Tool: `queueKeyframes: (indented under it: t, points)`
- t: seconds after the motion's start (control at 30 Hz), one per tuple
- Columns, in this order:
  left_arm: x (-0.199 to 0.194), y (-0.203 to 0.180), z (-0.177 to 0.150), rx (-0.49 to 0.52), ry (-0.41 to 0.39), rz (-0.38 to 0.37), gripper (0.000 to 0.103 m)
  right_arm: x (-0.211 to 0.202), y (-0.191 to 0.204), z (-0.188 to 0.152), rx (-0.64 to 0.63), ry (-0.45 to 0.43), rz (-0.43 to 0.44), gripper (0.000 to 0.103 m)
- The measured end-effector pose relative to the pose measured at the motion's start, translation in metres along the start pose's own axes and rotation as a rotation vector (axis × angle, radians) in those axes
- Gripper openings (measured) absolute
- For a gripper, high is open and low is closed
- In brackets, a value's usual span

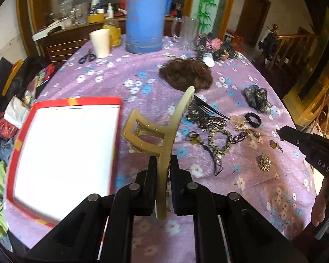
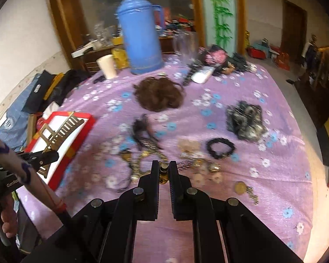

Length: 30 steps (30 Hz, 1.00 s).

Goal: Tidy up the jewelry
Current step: 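Lift the beige claw clip with the left gripper and carry it over the white tray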

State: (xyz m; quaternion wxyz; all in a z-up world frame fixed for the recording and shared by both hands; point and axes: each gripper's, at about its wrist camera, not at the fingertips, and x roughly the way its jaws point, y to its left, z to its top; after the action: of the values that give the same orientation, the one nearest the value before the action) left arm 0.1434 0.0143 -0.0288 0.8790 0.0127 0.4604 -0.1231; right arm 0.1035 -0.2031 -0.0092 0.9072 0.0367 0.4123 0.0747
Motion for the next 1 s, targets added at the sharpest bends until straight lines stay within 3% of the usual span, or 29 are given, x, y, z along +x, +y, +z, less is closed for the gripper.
queueKeyframes:
  t: [0.53, 1.0]
  points:
    - [-0.053, 0.095, -0.017, -0.127, -0.044, 0.128, 0.011, 0.005, 0.127, 0.022, -0.176, -0.019, 0.167, 0.009]
    - [-0.045, 0.191, -0.013, -0.222, -0.014, 0.216, 0.011, 0.067, 0.205, 0.053, -0.243, 0.053, 0.267, 0.009]
